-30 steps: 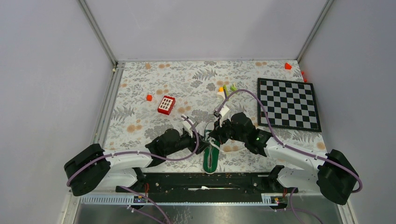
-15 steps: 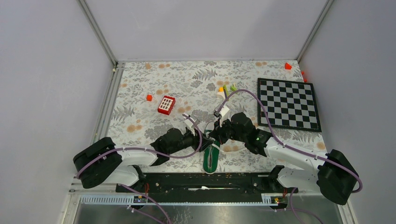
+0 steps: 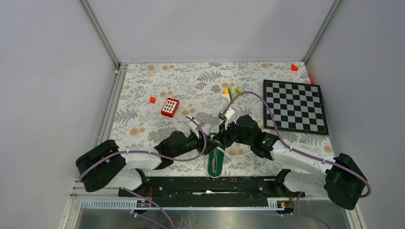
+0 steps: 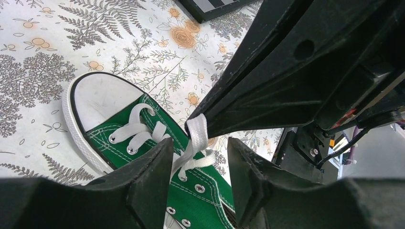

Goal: Tie the shoes
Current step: Wrap the shoelace around the shoelace.

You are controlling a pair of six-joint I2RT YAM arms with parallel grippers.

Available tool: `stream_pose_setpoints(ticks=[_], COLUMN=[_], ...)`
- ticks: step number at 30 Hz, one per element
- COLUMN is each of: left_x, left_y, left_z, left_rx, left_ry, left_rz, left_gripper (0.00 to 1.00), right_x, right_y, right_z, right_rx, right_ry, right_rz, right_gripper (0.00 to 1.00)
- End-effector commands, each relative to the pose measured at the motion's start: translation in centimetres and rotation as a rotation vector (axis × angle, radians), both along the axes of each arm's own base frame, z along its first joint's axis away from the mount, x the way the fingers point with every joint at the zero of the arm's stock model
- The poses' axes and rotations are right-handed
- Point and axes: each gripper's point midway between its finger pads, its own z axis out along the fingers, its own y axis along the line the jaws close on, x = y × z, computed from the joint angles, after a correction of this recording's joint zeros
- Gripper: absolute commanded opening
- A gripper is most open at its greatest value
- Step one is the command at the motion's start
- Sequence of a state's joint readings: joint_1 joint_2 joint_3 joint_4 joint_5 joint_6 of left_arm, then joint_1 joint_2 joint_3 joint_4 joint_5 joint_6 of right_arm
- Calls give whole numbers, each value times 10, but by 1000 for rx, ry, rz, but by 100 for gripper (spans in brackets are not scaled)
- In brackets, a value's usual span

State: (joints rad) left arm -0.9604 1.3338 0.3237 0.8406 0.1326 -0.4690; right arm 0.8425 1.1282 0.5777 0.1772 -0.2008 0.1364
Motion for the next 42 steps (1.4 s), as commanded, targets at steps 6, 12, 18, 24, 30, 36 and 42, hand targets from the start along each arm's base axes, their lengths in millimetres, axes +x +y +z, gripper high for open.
stream_pose_setpoints(ticks=[6, 12, 18, 24, 30, 36, 42], left_x=[4, 0, -1, 3, 4, 1, 0], left_y=[0, -8, -12, -10, -15, -12, -11], left_z=[22, 17, 16, 20, 21, 13, 7], left_rx=[-68, -72, -97, -113, -116, -106, -81], left_ry=[-68, -38, -23, -38, -36, -26, -14], left_rz=[15, -20, -30, -8, -18, -19, -26], left_gripper=[34, 32, 25, 10, 0, 0, 20], right_x=[8, 8, 8, 7, 7, 6, 6], right_y=[6, 6, 6, 6, 7, 6, 6], right_z=[25, 27, 25, 25, 25, 26, 26], right_rx=[59, 61, 61, 61, 67, 67, 68], right_ry=[-51, -53, -47, -45, -39, -37, -37], right_rz=[-12, -12, -13, -9, -9, -14, -14], right_gripper=[0, 0, 0, 0, 0, 0, 0])
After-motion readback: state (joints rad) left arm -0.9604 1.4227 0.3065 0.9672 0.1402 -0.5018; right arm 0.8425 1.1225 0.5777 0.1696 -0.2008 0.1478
